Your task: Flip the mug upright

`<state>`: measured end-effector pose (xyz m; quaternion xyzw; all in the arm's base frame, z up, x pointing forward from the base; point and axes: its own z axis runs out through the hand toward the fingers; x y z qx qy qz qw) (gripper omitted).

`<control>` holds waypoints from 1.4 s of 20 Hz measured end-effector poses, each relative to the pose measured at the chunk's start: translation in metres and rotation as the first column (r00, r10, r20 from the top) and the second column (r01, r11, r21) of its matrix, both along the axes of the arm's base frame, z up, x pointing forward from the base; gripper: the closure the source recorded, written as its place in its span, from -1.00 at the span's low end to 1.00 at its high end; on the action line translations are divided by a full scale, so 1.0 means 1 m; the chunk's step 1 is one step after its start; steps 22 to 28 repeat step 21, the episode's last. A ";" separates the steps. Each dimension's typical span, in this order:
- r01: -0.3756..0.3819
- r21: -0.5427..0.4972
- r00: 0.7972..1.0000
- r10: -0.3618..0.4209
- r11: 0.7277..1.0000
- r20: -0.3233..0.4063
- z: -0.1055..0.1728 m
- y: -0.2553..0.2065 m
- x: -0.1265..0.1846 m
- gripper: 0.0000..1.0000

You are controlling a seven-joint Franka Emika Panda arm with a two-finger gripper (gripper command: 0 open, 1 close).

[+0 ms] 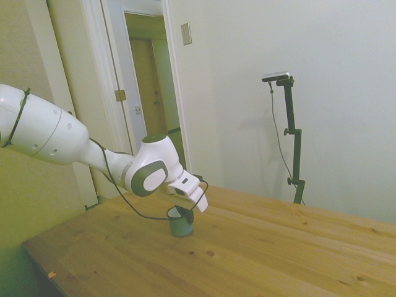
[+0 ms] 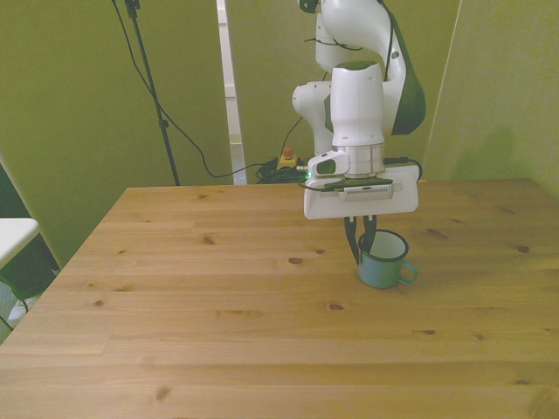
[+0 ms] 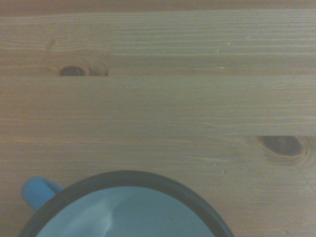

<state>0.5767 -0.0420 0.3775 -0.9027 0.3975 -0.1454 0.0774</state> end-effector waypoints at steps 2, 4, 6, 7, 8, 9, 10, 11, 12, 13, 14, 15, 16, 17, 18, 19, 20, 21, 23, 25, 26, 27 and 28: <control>0.003 -0.001 1.000 -0.003 1.000 0.000 0.000 -0.003 0.000 -1.00; 0.000 -0.005 1.000 0.000 1.000 0.007 0.004 -0.007 -0.001 -1.00; -0.007 -0.009 1.000 0.007 1.000 0.018 0.014 -0.012 -0.003 -1.00; -0.009 -0.010 1.000 0.010 1.000 0.023 0.021 -0.014 -0.004 -1.00; -0.012 -0.009 1.000 0.012 1.000 0.023 0.030 -0.017 -0.007 -1.00; -0.016 -0.008 1.000 0.016 1.000 0.018 0.041 -0.019 -0.012 -1.00; -0.020 -0.006 1.000 0.020 1.000 0.010 0.053 -0.022 -0.018 -1.00; -0.022 -0.005 1.000 0.022 1.000 -0.001 0.066 -0.026 -0.025 -1.00; -0.023 -0.006 1.000 0.023 1.000 -0.011 0.081 -0.031 -0.034 -1.00; -0.023 -0.006 1.000 0.023 1.000 -0.012 0.098 -0.035 -0.045 -1.00; -0.024 -0.008 1.000 0.024 1.000 -0.012 0.114 -0.040 -0.057 -1.00; -0.026 -0.016 1.000 0.025 1.000 -0.014 0.128 -0.044 -0.070 -1.00; -0.027 -0.023 1.000 0.027 0.999 -0.013 0.140 -0.047 -0.084 -1.00; -0.029 -0.029 1.000 0.029 0.999 -0.010 0.150 -0.047 -0.098 -1.00; -0.035 -0.033 0.999 0.035 0.999 -0.005 0.157 -0.045 -0.112 -1.00; -0.044 -0.035 0.999 0.044 0.998 0.002 0.163 -0.041 -0.124 -1.00; -0.053 -0.038 0.999 0.053 0.998 0.008 0.167 -0.036 -0.135 -1.00; -0.061 -0.041 0.998 0.062 0.997 0.016 0.170 -0.031 -0.143 -1.00; -0.061 -0.041 0.998 0.062 0.997 0.016 0.170 -0.031 -0.143 -1.00; -0.061 -0.041 0.998 0.062 0.997 0.016 0.170 -0.031 -0.143 -1.00; -0.061 -0.041 0.998 0.062 0.997 0.016 0.170 -0.031 -0.143 -1.00; -0.061 -0.041 0.998 0.062 0.997 0.016 0.170 -0.031 -0.143 -1.00; -0.061 -0.041 0.998 0.062 0.997 0.016 0.170 -0.031 -0.143 -1.00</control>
